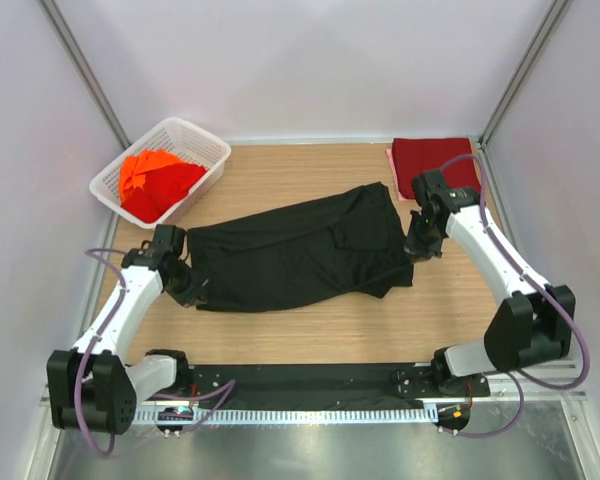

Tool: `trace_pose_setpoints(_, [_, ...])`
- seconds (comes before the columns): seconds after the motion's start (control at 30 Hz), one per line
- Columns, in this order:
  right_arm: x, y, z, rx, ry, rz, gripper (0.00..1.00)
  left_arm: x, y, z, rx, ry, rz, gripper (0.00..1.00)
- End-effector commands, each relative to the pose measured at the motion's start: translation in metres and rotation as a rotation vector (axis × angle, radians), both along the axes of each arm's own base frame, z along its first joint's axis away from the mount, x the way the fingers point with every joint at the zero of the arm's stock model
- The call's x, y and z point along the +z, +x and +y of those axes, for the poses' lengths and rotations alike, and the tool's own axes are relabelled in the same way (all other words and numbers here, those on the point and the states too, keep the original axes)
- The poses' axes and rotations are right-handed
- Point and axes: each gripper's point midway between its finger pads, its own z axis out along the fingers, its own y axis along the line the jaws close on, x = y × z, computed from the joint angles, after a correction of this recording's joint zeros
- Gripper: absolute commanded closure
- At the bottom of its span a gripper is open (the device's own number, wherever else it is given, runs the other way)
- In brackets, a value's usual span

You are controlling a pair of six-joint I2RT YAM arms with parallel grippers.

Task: Fold and stack the t-shirts
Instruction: Fold the tshirt

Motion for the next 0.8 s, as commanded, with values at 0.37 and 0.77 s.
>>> trace_pose_setpoints(0.37, [0.040, 0.131, 0.028, 0.046, 0.046, -0.177, 0.99, 0.005, 0.068, 0.018, -0.111, 0.140, 0.028, 1.00])
trace_pose_setpoints(0.77, [0.030, 0.179, 0.044, 0.074, 0.077, -0.184, 0.99, -0.003, 0.107, 0.030, -0.083, 0.144, 0.041, 1.00])
